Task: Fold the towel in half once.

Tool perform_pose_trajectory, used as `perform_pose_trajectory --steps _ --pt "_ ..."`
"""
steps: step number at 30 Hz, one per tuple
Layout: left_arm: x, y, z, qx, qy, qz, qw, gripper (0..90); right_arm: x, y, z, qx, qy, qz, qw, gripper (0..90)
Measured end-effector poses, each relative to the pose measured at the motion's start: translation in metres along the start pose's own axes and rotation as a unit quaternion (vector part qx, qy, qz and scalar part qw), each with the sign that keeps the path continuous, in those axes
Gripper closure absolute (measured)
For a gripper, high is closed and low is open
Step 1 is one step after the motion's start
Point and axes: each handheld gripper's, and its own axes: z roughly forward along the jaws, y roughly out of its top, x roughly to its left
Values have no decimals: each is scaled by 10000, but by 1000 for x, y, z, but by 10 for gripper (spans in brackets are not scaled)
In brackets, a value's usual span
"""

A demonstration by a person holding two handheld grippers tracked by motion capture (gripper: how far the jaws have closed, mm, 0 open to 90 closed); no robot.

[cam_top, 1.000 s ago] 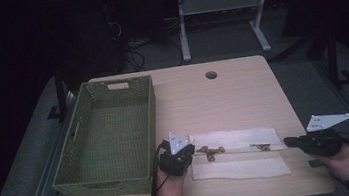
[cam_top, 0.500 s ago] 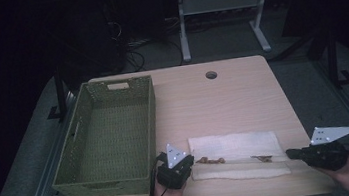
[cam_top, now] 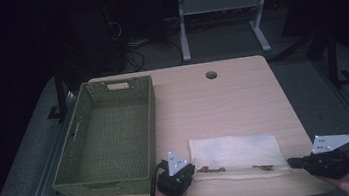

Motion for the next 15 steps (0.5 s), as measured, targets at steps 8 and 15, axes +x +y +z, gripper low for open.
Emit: perform_pose_trajectory --steps 8,15 --pt "-1 10 -2 -196 38 35 9998 628 -3 8 0 -157 0 -23 9999 748" --pt "7 30 12 -225 51 89 9997 587 -14 24 5 -295 -186 -96 9993 730"
